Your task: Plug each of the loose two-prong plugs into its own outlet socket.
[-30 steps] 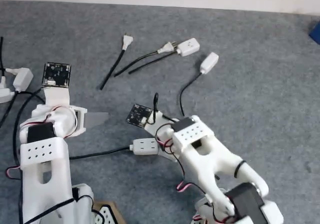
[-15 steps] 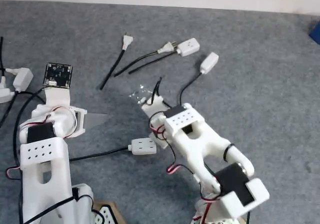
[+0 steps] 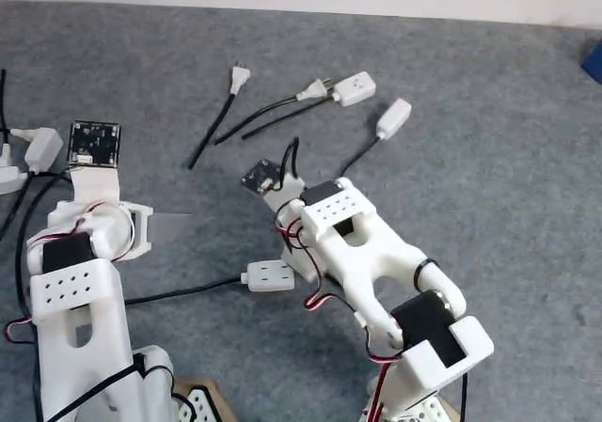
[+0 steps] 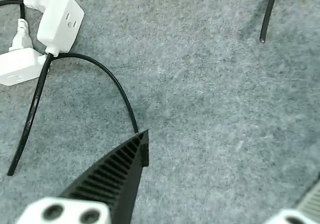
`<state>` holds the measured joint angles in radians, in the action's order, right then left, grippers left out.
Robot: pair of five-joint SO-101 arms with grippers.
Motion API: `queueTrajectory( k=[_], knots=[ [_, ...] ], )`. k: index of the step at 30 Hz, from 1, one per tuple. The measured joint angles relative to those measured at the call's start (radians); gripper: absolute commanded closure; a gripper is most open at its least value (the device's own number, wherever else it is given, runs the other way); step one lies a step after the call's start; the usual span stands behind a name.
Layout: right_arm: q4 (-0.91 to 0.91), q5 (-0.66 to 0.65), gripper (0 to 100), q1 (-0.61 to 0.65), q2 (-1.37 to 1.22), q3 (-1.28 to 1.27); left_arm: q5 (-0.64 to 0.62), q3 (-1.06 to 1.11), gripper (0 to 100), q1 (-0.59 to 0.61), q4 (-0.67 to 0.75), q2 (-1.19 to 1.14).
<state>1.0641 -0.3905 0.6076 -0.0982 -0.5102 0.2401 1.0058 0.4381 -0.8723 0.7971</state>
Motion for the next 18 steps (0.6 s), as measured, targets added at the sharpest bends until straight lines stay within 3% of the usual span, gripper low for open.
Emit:
queueTrajectory(
  k=[18],
  knots=[
    [-0.021,-0.012,87.9,-0.011,-0.104,0.020,0.000,0.000,51,0.000,0.000,0.000]
  ],
)
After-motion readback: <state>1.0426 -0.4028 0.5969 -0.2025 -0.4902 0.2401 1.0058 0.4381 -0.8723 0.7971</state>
